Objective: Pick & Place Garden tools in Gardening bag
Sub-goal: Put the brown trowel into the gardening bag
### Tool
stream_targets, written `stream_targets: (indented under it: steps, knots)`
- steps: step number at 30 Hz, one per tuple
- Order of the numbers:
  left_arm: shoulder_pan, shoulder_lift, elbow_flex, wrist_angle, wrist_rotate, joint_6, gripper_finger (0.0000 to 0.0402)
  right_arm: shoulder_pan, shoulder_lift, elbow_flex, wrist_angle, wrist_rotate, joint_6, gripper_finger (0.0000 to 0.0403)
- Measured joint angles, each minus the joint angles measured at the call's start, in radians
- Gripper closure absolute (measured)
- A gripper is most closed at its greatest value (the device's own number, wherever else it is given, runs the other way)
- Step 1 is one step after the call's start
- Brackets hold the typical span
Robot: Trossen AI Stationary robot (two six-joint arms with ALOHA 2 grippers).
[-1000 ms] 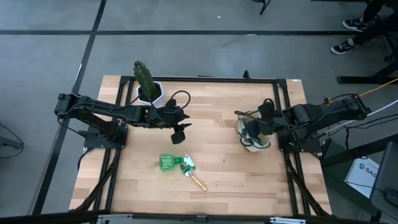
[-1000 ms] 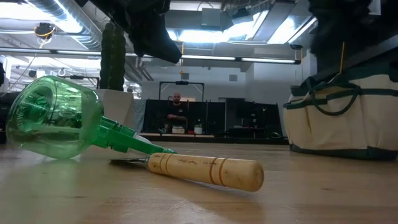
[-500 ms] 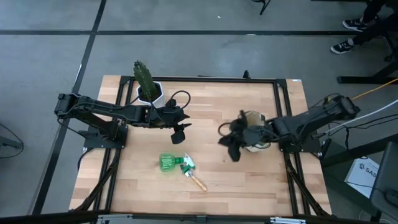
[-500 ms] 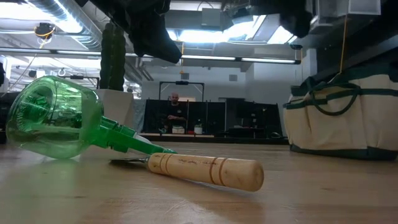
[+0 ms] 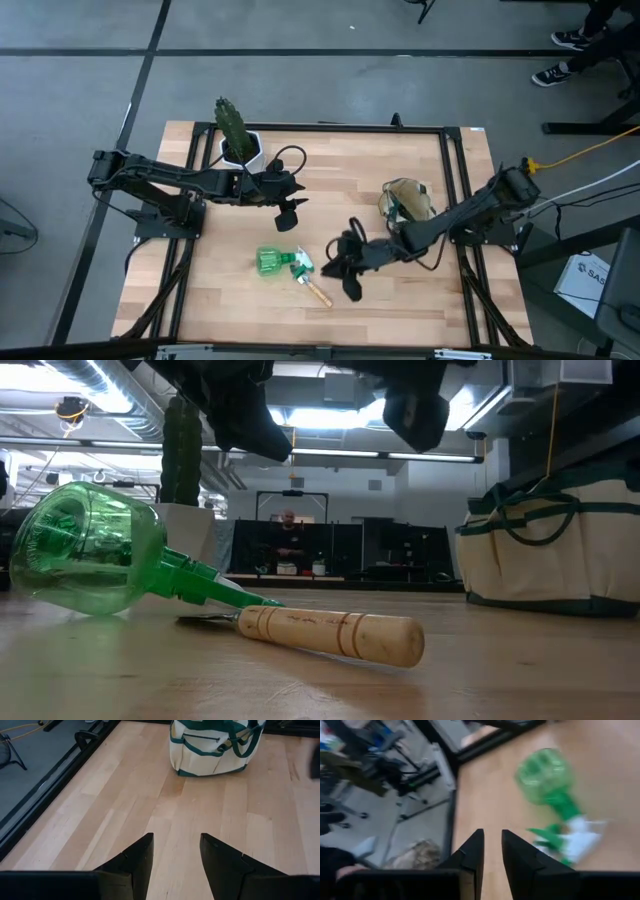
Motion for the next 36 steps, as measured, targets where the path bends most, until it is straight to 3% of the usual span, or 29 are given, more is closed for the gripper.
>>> stream_targets:
  steps: [5,12,18,24,36]
  knots:
    - [0.000,0.000,0.000,0.000,0.000,0.000,0.0245,0.065,0.110,0.027,0.096,-0.001,0.039,0.0316]
    - [0.000,0.000,0.000,0.000,0.000,0.000,0.0245,0.132,0.244,0.175,0.015,0.010,0.058,0.0234]
    - [0.000,0.000,0.000,0.000,0.000,0.000,0.0245,0.149,0.333,0.297,-0.150,0.115,0.063,0.0176]
    - [0.000,0.000,0.000,0.000,0.000,0.000,0.0245,0.149,0.398,0.359,-0.320,0.151,0.101,0.0174]
    - [0.000,0.000,0.000,0.001,0.000,0.000,0.0245,0.123,0.456,0.361,-0.395,0.213,0.100,0.0177]
